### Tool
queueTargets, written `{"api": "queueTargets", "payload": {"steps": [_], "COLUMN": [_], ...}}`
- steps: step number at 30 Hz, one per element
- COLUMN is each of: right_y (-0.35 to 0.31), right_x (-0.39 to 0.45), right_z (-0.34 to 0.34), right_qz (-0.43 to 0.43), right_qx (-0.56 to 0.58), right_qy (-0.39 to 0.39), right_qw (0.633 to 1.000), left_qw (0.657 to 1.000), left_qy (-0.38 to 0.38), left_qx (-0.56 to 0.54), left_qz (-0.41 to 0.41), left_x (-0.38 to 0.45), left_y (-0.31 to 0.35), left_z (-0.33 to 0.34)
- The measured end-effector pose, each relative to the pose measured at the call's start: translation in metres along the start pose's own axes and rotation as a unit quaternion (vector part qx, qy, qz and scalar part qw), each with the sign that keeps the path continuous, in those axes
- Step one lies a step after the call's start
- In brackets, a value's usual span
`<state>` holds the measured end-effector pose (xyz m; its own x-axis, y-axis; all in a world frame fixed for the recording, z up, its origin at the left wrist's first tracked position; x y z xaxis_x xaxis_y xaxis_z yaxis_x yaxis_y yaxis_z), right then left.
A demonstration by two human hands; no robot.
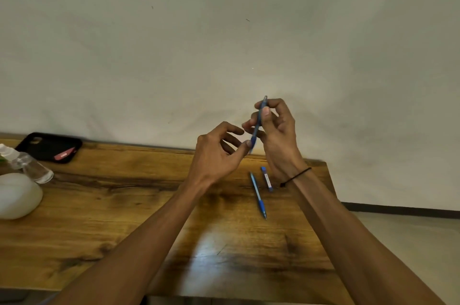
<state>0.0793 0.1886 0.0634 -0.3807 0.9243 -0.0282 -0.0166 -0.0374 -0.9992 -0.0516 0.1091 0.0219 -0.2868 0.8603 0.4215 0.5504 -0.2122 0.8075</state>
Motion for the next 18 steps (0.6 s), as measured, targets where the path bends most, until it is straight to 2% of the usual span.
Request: {"api": "queueTargets", "payload": {"steps": [3, 6, 11, 18], "right_y": [-0.014, -0.025, -0.046, -0.065], "right_x": [-0.002, -0.005, -0.008, -0.011], "right_z": [0.002, 0.005, 0.004, 0.005], "right_qz": [0.055, 0.109, 0.115, 0.122], "right_qx": [0.087, 0.157, 0.198, 0.263], "right_qy": [-0.016, -0.040, -0.061, -0.053], "right_qw": [0.995, 0.981, 0.971, 0.955], "left_qw": [0.998, 0.998, 1.000, 1.000], "left_qy": [0.015, 0.022, -0.002, 0.009], "left_qx": [-0.053, -0.054, -0.024, -0.017], "left_qz": [0.003, 0.008, 0.002, -0.025], "left_x": [0.002, 0.002, 0.001, 0.002], "left_y": [0.003, 0.004, 0.007, -0.002], "left_z": [-0.008, -0.014, -0.009, -0.010]}}
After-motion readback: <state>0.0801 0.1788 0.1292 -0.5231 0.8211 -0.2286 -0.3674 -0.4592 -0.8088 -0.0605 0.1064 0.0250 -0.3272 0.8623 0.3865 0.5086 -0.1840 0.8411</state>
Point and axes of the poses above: each hand's wrist, its own x-axis towards the middle knuckle, its own z-axis out of the palm, y = z × x, the point moved 6 cm from there along x, towards the middle knuckle, and after that the axes turned 13 degrees about z, right-handed, at the moved point
